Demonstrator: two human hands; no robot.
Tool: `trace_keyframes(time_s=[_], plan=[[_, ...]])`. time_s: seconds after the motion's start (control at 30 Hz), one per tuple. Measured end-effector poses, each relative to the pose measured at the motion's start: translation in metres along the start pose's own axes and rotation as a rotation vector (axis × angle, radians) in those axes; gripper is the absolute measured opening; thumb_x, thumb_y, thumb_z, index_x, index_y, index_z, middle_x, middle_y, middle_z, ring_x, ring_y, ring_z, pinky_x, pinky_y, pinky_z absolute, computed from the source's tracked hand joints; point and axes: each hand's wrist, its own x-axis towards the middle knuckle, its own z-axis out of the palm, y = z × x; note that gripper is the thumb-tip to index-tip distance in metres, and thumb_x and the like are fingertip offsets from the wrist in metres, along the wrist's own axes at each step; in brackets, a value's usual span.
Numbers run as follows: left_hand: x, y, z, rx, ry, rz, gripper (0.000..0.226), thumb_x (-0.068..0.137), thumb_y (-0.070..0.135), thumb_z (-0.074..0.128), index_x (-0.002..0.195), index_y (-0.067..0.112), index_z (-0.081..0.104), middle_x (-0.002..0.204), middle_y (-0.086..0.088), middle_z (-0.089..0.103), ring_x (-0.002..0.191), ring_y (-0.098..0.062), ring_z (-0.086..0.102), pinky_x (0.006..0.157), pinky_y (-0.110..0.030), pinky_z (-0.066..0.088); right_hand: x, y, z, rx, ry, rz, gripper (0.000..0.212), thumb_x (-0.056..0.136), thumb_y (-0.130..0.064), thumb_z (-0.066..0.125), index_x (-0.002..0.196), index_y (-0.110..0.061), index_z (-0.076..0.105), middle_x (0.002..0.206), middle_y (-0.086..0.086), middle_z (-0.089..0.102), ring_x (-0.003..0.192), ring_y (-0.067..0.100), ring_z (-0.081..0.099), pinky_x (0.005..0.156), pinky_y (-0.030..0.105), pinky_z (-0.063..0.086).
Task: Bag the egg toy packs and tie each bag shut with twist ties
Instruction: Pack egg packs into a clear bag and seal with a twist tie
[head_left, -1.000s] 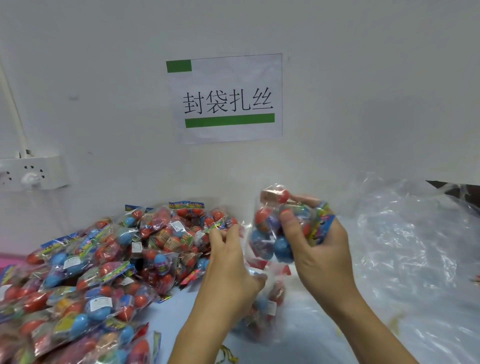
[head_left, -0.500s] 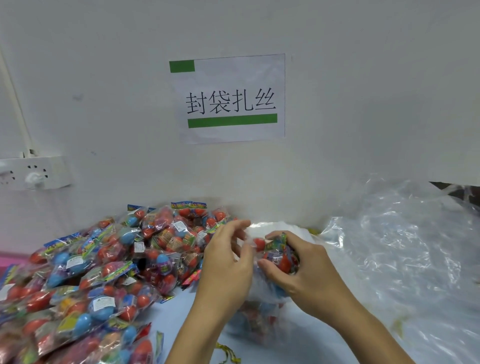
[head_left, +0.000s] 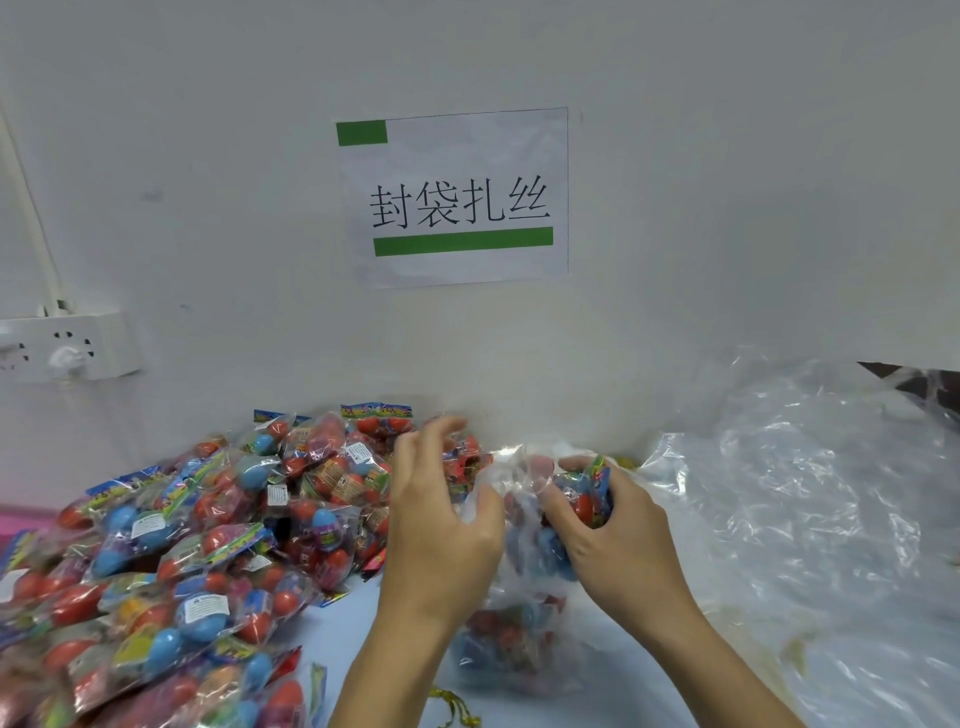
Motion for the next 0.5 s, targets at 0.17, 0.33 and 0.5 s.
trace_keyframes(time_s=[0.17,0.33,0.5], plan=[[-0.001,-0.009,0.006,-0.004,-0.307,-0.215,0.054,0.096,0.045,0.055,0.146,0.026,0.047,0.145,0.014,0.049,0.134,-0.005,0.043,0.115,-0.032,0.036,-0.001,-0.003,0.003,0.093,-0.056,0.018,0.006,0.091,-0.033,0.070,0.097,-0.033,0.070,0.086,-0.020,0.074,0.078,0.001,0.071,0.066,0.014,0.054],[0.001,-0.011,0.012,-0.232,-0.141,-0.139,0.037,0.099,0.030,0.055,0.134,0.019,0.062,0.129,0.008,0.066,0.123,-0.006,0.058,0.107,-0.037,0.046,-0.002,-0.009,0.002,0.171,-0.161,-0.008,0.020,0.086,-0.045,0.069,0.099,-0.029,0.072,0.090,-0.009,0.077,0.084,0.011,0.074,0.080,0.032,0.061],[-0.001,-0.008,0.015,-0.247,-0.141,-0.036,0.028,0.100,0.027,0.052,0.110,0.014,0.075,0.114,0.003,0.071,0.112,-0.015,0.064,0.098,-0.043,0.051,-0.005,-0.013,0.003,0.141,-0.396,0.031,0.029,0.089,-0.052,0.064,0.095,-0.026,0.074,0.086,0.000,0.077,0.080,0.015,0.074,0.072,0.038,0.061]])
